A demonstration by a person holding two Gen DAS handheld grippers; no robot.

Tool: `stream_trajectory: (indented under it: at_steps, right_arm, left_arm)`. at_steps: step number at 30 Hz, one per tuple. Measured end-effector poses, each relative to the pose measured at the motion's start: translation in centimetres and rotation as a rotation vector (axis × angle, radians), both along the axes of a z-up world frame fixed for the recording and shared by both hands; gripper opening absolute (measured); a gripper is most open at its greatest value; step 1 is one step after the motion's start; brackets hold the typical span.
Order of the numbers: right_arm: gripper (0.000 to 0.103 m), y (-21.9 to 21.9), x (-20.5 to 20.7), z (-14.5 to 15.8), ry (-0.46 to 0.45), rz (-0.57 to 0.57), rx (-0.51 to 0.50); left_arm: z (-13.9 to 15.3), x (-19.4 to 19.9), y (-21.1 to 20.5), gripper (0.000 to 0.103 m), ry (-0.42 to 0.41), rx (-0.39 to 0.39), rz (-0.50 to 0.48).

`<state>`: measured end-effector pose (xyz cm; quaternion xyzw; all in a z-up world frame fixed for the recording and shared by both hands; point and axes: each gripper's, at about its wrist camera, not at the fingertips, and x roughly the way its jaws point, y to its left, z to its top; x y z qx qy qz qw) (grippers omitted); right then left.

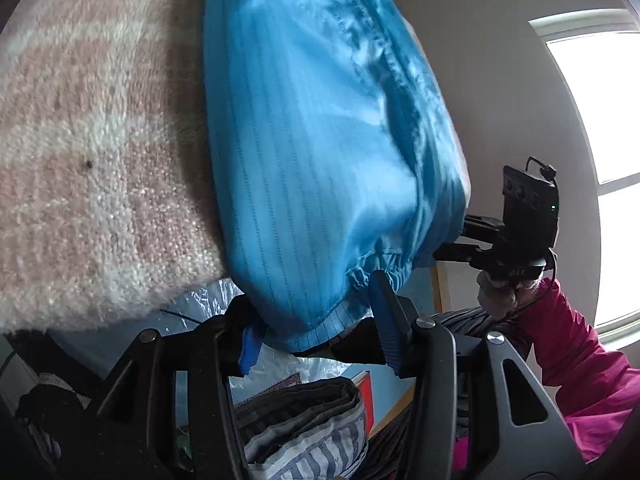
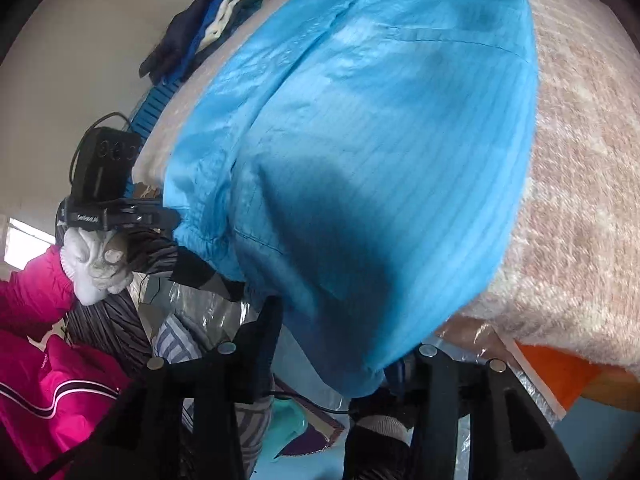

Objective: Fold large clothes

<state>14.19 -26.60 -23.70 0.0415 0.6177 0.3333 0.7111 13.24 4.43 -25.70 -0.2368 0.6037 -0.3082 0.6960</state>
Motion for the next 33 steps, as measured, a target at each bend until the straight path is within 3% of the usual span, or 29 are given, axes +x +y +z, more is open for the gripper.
stream_trajectory:
  at_steps: [3, 5, 7, 9, 13, 16, 18, 21, 26, 33]
  right_arm:
    - [0.034, 0.4, 0.0, -0.7, 0.04, 0.028, 0.006]
    - [0.02, 0.5, -0.2, -0.8, 0.053, 0.04, 0.017]
    - [0.008, 0.3, -0.5, -0.3, 0.062, 0.04, 0.052]
    - [0.006, 0.4, -0.9, 0.9, 0.051, 0.046, 0.077]
    - [0.005, 0.4, -1.8, 3.3, 0.018, 0.071, 0.097]
    - [0.004, -0.4, -2.0, 4.9, -0.004, 0.074, 0.101]
    - [0.004, -0.9, -1.6, 4.4, 0.011, 0.057, 0.057]
    - [0.004, -1.4, -1.8, 3.6, 0.042, 0.026, 0.028]
    - [0.004, -2.2, -2.3, 5.0, 0.041, -0.028, 0.103]
    - [0.004, -3.8, -1.9, 5.3, 0.097, -0.159, 0.201]
  left_arm:
    - [-0.1, -0.4, -1.0, 0.042, -0.005, 0.01, -0.045]
    - [0.5, -1.0, -2.2, 0.009, -0.023, 0.022, -0.09]
    - [1.3, -1.7, -2.8, 0.007, -0.047, 0.016, -0.118]
    - [2.1, -2.0, -3.2, 0.005, -0.064, 0.002, -0.115]
    - [4.3, -2.4, -2.4, 0.005, -0.063, -0.082, -0.091]
    - [4.7, -2.8, -2.0, 0.005, -0.056, -0.095, -0.086]
    - [4.2, -2.6, -1.3, 0.004, -0.032, -0.075, -0.084]
    - [4.6, -2.2, -1.0, 0.004, -0.001, -0.112, -0.052]
    - [6.9, -2.2, -0.6, 0.004, -0.026, -0.141, -0.039]
    - [7.0, -1.2, 0.0, 0.004, 0.038, -0.241, 0.044]
